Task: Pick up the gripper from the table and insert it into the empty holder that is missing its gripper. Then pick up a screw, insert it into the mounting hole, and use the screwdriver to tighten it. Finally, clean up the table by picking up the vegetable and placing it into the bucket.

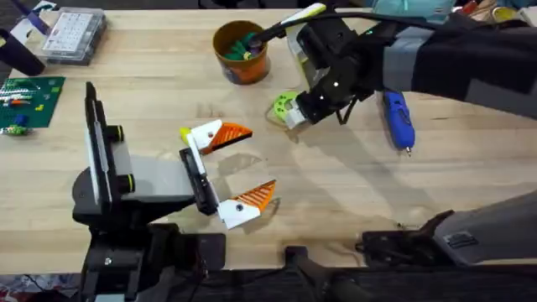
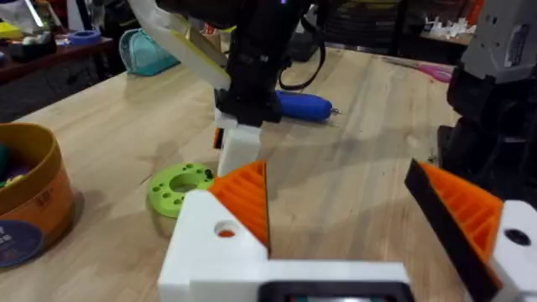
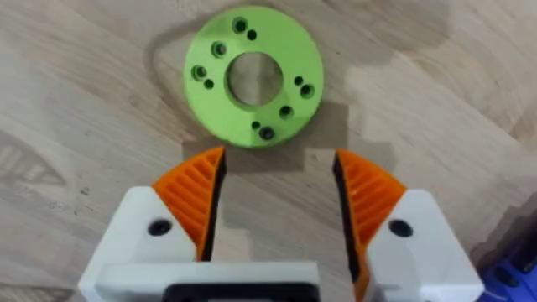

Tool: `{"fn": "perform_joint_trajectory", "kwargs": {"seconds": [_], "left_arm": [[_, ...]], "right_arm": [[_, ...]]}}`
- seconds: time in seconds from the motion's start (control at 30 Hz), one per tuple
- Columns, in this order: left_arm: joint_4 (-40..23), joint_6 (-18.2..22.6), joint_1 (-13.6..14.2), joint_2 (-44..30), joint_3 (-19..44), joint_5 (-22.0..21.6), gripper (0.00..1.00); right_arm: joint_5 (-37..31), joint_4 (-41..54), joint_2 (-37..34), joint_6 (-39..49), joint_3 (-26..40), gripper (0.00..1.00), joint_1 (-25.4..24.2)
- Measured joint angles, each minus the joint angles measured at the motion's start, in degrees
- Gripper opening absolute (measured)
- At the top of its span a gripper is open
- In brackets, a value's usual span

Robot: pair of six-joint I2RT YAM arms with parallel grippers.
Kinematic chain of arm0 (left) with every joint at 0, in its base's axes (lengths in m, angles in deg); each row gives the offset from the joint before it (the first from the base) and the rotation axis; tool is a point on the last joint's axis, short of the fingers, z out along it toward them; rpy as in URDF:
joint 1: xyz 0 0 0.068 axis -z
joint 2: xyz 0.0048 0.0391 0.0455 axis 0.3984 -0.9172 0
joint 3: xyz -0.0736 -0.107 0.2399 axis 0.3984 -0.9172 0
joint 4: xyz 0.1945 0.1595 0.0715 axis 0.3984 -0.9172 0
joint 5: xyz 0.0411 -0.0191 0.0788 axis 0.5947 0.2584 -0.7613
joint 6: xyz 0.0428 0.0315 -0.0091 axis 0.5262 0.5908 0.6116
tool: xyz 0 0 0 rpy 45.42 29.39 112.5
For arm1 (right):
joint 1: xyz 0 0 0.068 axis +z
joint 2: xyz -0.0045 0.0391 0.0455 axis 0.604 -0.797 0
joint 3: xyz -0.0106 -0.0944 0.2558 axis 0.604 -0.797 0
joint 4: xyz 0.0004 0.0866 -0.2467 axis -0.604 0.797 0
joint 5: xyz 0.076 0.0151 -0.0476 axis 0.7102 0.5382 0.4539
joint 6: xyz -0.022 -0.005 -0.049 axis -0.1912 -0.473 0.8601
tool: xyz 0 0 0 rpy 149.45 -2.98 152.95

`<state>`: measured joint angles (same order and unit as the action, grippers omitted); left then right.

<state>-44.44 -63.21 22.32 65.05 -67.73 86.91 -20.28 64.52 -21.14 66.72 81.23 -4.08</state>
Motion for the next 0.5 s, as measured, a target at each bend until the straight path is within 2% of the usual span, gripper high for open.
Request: {"fn": "perform_joint_trajectory", "kwargs": {"seconds": [0.33,0.5], "left_arm": [[0.0,0.01,0.02,-0.01,0.0,0.0,0.987],[0.0,0.01,0.02,-0.02,0.0,0.0,0.987]], "right_arm": [[0.02,-1.3,-0.08,0.01,-0.04,0.551,0.0],[0.15,-2.65,-0.1,0.04,-0.04,0.497,0.0]]}}
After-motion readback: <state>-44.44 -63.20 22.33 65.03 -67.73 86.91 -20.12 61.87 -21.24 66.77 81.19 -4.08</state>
